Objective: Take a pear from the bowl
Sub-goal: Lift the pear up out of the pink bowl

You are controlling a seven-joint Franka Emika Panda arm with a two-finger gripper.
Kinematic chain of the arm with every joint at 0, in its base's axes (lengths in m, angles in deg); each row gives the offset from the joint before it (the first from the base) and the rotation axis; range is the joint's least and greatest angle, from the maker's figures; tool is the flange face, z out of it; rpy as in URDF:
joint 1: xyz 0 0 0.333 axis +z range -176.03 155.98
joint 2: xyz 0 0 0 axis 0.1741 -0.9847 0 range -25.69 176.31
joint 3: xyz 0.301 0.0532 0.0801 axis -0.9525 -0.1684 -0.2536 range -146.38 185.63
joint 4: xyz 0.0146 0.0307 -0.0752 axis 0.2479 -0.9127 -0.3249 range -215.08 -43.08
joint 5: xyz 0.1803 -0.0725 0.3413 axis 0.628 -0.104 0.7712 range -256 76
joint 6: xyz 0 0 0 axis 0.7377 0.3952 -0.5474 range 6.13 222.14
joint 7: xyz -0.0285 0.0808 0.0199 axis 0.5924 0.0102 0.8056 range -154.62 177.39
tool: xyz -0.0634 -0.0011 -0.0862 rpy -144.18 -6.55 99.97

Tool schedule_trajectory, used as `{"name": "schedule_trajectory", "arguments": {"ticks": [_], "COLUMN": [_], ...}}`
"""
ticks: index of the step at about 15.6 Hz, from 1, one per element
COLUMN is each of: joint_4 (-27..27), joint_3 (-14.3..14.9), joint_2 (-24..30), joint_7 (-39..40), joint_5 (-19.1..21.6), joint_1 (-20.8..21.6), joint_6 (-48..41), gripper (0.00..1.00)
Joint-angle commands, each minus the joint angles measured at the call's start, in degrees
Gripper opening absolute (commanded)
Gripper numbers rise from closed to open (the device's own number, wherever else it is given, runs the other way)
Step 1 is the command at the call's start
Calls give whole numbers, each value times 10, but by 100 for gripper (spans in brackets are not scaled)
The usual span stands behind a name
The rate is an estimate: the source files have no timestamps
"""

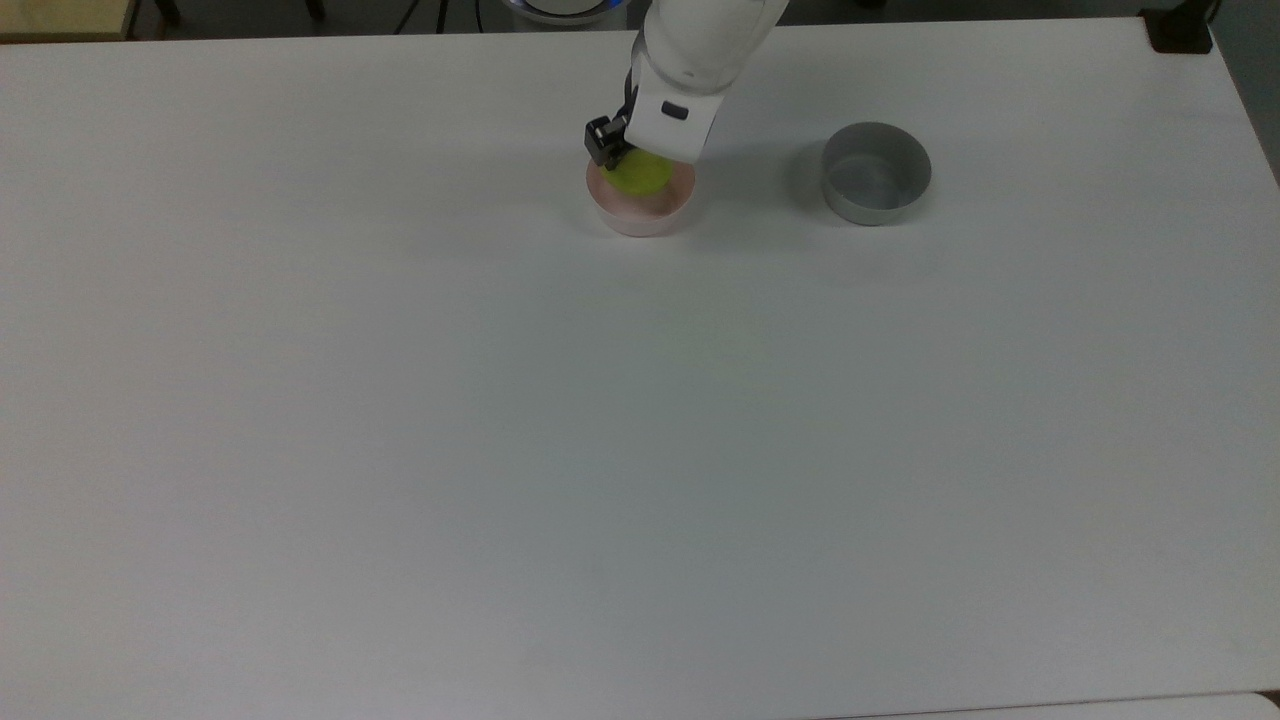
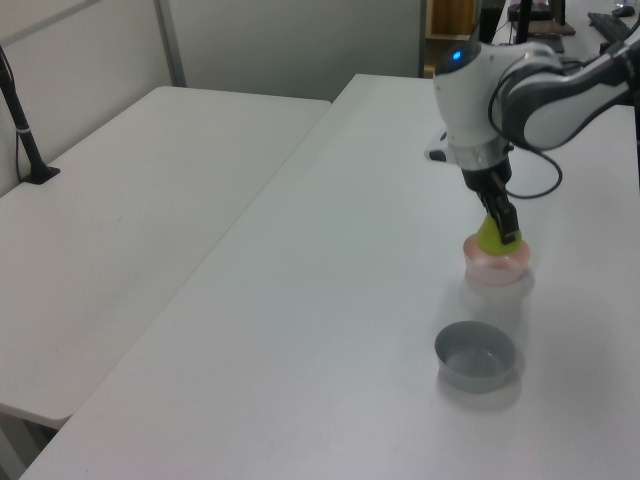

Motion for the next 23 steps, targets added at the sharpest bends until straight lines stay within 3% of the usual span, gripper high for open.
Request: {"name": "schedule_trajectory", "arguments": {"ticks": [1, 9, 14, 18, 23], "joint_4": [30, 91, 181, 221, 247], "joint_3": [4, 5, 3, 0, -41], "joint_2": [32, 39, -28, -52, -84], "joint_7": [20, 21, 20, 22, 17], "joint_5": [-2, 5, 25, 32, 37], "joint_1": [8, -13, -99, -152, -211], "joint_6": [-55, -90, -83, -83, -81], "gripper": [27, 27, 27, 27, 27]}}
